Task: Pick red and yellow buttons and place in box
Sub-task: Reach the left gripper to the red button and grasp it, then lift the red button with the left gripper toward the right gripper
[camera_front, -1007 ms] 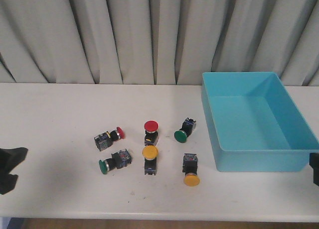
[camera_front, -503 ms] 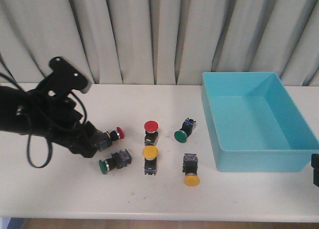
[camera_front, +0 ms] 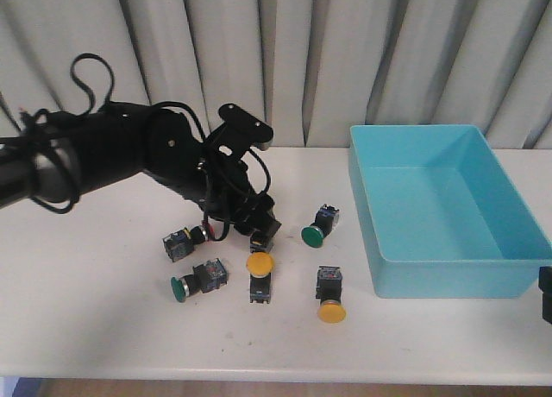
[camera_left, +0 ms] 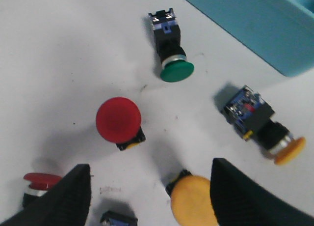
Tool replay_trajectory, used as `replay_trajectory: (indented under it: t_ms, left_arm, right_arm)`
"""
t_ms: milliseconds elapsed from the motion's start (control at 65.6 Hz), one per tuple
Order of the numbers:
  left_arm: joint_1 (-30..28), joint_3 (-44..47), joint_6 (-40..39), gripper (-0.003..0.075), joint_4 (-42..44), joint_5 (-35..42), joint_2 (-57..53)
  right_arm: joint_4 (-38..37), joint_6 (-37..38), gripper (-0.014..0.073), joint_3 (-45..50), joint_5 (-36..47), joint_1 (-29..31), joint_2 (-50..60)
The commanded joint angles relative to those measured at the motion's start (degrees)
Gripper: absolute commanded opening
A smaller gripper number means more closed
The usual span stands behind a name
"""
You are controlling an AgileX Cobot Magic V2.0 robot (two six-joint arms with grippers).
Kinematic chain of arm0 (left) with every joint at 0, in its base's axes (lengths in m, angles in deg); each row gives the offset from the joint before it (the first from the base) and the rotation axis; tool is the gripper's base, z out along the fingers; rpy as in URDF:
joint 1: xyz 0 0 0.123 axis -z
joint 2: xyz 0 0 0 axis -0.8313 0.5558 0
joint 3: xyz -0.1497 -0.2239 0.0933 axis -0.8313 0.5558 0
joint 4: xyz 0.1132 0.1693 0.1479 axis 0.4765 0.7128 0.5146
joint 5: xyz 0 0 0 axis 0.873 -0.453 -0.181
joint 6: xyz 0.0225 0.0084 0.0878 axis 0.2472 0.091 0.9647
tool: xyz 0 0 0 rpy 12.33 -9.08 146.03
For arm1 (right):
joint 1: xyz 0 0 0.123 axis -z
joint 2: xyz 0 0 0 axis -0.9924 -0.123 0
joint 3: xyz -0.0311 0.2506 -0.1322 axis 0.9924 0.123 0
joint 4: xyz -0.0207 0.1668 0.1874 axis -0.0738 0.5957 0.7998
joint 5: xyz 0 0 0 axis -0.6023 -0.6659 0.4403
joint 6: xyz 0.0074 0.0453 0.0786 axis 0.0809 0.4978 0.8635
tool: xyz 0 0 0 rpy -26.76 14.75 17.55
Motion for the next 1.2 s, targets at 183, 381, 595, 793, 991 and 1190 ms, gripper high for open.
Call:
replay_trajectory:
  t_ms: [183,381,595,793,991,1190]
  left_arm:
    - [0.2,-13.4,-10.1,0.0530,6.2,-1.9,7.2]
    - [0.4,-18.2,-10.1,0.0529,6.3,-3.2,11.7]
    - [0.4,-18.5,-10.1,0.0528,6.9,-1.6,15.3]
    - [0.4,-18.5,-10.6,0.0517,6.7,0.0,17.1]
    - [0.4,-18.5,-11.7,0.0398,6.7,-0.4,17.5]
    - [0.4,-18.5,-11.7,0.0283,6.7,-1.0,16.8]
  right_arm:
    - [-0.5,-0.1,0.0506,-1.8,3.0,0.3,-0.3]
    - [-0.5,-0.1,0.0506,-1.8,3.0,0.3,-0.3]
    - [-0.5,-0.1,0.0506,-1.8,3.0,0.3,-0.3]
    - [-0.5,-0.1,0.0506,-1.8,2.9,0.3,-0.3]
    - [-0.5,-0.1,0.0506,-1.8,2.9,0.3,-0.3]
    - [-0.5,-0.1,0.0506,-1.8,3.0,0.3,-0.3]
